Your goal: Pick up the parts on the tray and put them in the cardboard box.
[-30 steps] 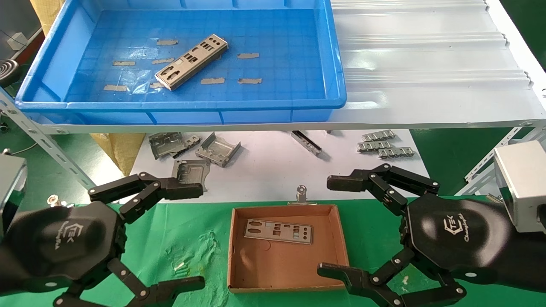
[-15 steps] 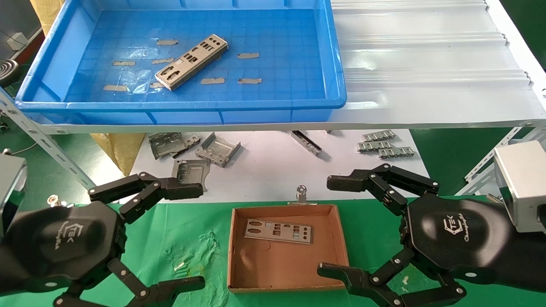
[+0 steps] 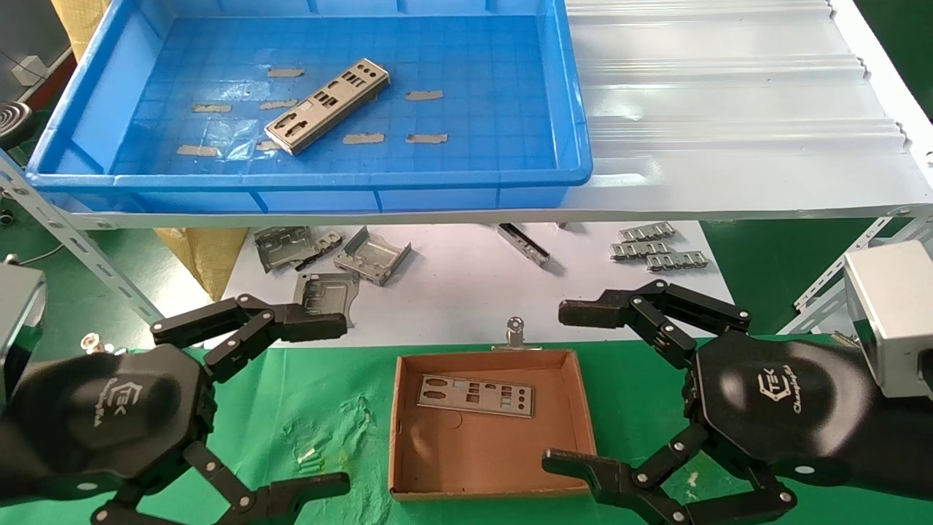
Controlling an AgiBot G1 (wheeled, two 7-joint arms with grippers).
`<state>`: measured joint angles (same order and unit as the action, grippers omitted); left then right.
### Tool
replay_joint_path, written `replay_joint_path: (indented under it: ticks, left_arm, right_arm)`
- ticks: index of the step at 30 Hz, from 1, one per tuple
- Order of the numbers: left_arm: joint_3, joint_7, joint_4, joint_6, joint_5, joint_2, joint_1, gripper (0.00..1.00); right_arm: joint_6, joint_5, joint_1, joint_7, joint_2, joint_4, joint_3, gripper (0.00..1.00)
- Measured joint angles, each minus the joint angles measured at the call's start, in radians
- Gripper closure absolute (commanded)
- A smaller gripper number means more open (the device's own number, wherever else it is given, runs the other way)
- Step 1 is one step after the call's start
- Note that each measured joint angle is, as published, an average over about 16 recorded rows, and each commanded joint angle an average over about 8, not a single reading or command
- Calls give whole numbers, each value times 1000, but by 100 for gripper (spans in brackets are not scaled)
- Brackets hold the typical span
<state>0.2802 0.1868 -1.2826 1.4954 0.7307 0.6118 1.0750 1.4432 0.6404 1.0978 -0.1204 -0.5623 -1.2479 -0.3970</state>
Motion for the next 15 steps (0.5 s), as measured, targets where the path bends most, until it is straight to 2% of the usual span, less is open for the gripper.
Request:
replay_joint_path:
  ticks: [15]
  left_arm:
    - [0, 0, 0, 0, 0, 0, 0, 0]
  right_arm:
    - [0, 0, 0, 0, 0, 0, 0, 0]
